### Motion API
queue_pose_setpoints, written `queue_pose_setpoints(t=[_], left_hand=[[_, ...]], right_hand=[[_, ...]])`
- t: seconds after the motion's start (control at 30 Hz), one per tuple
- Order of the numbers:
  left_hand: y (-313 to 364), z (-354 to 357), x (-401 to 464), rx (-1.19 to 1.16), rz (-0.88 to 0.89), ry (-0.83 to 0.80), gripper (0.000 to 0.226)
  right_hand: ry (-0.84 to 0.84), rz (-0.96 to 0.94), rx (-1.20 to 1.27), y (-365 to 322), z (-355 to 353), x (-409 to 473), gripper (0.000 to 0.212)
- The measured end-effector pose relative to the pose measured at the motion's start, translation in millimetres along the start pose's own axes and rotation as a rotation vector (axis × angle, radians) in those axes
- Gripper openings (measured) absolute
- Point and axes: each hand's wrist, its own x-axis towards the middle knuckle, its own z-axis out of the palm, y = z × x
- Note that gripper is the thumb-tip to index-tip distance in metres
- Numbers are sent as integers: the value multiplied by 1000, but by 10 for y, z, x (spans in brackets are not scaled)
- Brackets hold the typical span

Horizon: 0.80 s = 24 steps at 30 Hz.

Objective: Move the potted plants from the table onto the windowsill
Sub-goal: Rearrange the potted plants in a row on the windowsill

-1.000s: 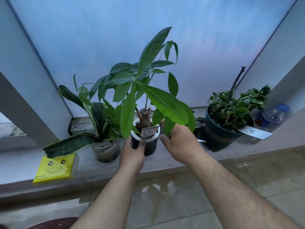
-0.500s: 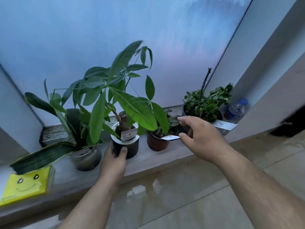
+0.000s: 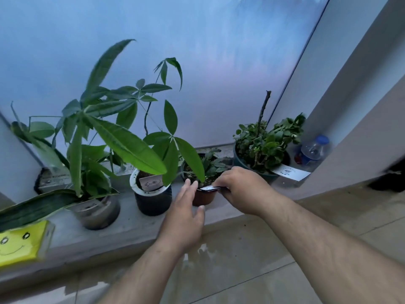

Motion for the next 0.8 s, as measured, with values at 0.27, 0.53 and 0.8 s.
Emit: queue_pose_setpoints(t=[0.27, 0.53, 0.8], left_hand=[[-12, 87, 61, 104, -27, 9, 64], [-40, 142, 38, 116, -15, 48, 64], [-177, 63, -238, 237, 27, 65, 59]], right_hand=[[-49, -13, 58, 103, -170, 229, 28], [-62, -27, 141, 200, 10, 147, 17], [-36, -187, 158, 294, -287, -374, 52]])
